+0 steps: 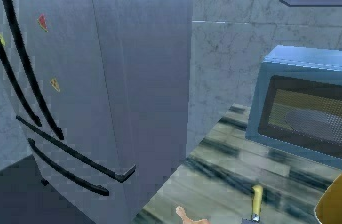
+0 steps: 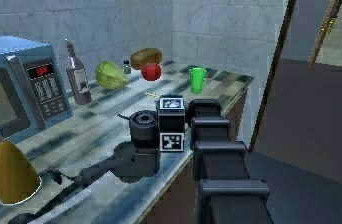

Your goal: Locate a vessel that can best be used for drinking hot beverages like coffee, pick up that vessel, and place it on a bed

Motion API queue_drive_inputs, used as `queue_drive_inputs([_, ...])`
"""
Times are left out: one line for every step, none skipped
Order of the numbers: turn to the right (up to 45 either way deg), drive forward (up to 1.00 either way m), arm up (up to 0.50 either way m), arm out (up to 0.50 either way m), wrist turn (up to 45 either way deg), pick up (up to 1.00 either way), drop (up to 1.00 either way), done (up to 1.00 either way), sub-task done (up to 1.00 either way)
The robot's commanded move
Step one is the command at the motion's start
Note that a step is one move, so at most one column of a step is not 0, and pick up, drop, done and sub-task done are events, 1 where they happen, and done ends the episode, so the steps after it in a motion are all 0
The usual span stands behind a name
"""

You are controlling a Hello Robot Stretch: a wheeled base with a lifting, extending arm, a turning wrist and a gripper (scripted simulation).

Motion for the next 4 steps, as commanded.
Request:
queue_drive_inputs([0.0,0.0,0.0,0.0,45.0,0.0,0.0,0.0,0.0])
queue_drive_inputs([0.0,0.0,0.0,0.0,18.0,0.0,0.0,0.0,0.0])
queue_drive_inputs([0.0,0.0,-0.16,0.0,0.0,0.0,0.0,0.0,0.0])
queue_drive_inputs([0.0,0.0,0.0,0.0,0.0,1.0,0.0,0.0,0.0])
